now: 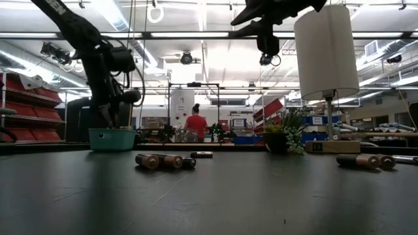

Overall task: Sort batteries
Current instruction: Put the silver battery into the blue bin, then put the black battery into the yellow bin

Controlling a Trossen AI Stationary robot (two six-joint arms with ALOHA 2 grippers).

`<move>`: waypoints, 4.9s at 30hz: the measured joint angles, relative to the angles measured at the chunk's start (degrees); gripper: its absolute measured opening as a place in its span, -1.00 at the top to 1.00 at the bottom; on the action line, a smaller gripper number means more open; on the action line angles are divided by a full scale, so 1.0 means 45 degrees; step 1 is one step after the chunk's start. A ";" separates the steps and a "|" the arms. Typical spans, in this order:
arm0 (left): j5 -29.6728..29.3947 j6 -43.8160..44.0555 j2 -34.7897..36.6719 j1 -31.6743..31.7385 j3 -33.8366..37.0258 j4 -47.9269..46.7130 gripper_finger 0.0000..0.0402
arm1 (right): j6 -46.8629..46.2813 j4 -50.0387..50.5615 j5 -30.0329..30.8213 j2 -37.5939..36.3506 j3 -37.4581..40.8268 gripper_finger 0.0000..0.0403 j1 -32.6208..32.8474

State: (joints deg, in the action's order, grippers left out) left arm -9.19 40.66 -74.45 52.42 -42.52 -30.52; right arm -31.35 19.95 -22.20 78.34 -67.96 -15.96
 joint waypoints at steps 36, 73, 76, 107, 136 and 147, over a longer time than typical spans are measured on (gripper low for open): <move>0.0723 -0.2032 -0.0125 0.0711 -0.0102 0.1262 0.27 | -0.0483 0.0093 0.0457 -0.0052 0.0000 0.59 -0.0538; 0.0871 0.2364 0.1567 -0.8380 -0.0097 0.8786 0.27 | 0.0599 0.5142 0.4095 0.2439 -0.0005 0.62 -0.1242; 0.0855 0.2797 0.0856 -0.8257 -0.0097 0.9985 0.27 | 0.0728 0.5533 0.4116 0.2445 -0.0005 0.62 -0.1519; 0.3087 0.3026 -0.0420 -0.6129 -0.0107 1.1481 0.27 | -0.3705 -0.5933 1.1456 -0.1397 1.0037 0.54 0.1795; 0.6596 -0.1904 -0.0410 -0.5080 -0.3580 0.7516 0.27 | -1.0144 0.2855 1.0546 0.3148 0.1943 0.59 0.1172; 0.6416 -0.1892 -0.0410 -0.5090 -0.3580 0.9547 0.27 | -0.8285 0.3842 1.0962 0.1548 0.1948 0.59 0.0674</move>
State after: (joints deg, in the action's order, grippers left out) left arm 19.68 32.14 -76.29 29.52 -58.63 12.44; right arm -68.63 37.24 27.14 85.30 -59.20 -12.93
